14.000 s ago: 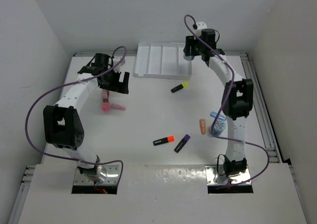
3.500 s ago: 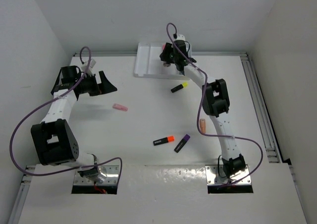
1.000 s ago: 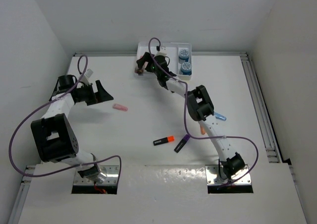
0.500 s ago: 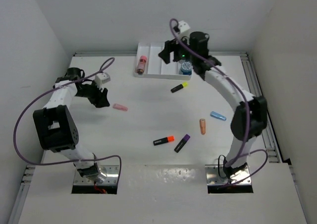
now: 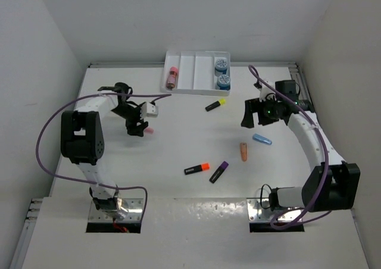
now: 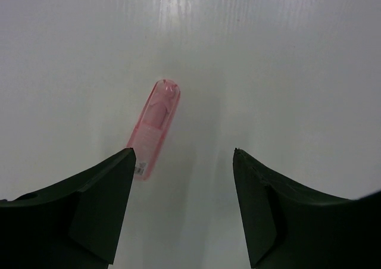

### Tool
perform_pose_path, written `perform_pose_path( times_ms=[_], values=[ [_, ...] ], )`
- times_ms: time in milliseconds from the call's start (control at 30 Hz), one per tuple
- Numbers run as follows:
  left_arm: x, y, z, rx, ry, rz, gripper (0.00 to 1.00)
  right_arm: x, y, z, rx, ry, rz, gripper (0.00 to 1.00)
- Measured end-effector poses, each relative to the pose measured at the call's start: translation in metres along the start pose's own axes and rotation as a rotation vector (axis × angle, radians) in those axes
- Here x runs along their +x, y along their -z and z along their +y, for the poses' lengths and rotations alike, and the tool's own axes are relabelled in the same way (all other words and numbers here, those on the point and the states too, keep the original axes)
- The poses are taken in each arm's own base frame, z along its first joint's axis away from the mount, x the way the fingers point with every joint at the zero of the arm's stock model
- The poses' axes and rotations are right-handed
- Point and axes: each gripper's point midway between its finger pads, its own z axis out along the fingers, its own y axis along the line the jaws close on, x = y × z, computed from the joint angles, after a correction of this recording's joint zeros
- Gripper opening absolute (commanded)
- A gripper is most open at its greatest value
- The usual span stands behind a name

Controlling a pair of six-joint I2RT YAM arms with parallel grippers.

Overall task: Sort the stationery into containers
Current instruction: Pick up the stationery from the center of the board.

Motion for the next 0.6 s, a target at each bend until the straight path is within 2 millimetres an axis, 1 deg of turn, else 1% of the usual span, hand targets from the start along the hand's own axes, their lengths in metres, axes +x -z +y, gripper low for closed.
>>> perform_pose_path(
  times_ms=[67, 100, 200, 300, 333, 367, 433, 500, 533, 600],
  values=[
    [-0.001, -0.008, 0.0, 0.008, -0.036, 0.024, 0.73, 0.025, 0.003, -0.003, 0.0, -0.045, 0.053, 0.87],
    [-0.002, -0.011, 0.001, 0.006, -0.052, 0.032, 0.72, 0.035, 0.004, -0.005, 0.002, -0.062, 0.071, 0.86],
    [-0.001, -0.02, 0.003, -0.001, -0.096, 0.058, 0.68, 0.051, 0.007, -0.003, -0.007, -0.087, 0.107, 0.86],
    [0.004, -0.029, 0.007, -0.003, -0.128, 0.089, 0.64, 0.057, 0.007, 0.001, -0.026, -0.093, 0.124, 0.85],
    [0.008, -0.035, 0.01, 0.0, -0.142, 0.106, 0.61, 0.058, 0.007, 0.002, -0.033, -0.092, 0.126, 0.85],
    [0.01, -0.037, 0.011, 0.003, -0.144, 0.113, 0.61, 0.058, 0.007, 0.003, -0.037, -0.093, 0.127, 0.85],
    [0.018, -0.043, 0.013, 0.011, -0.155, 0.141, 0.58, 0.059, 0.007, 0.004, -0.043, -0.092, 0.13, 0.84],
    [0.021, -0.046, 0.017, 0.007, -0.175, 0.157, 0.53, 0.06, 0.007, 0.004, -0.046, -0.091, 0.134, 0.84],
    [0.021, -0.046, 0.018, 0.004, -0.179, 0.161, 0.48, 0.061, 0.008, 0.005, -0.048, -0.091, 0.136, 0.84],
    [0.022, -0.046, 0.017, 0.005, -0.181, 0.17, 0.41, 0.061, 0.008, 0.005, -0.052, -0.088, 0.138, 0.84]
  ],
)
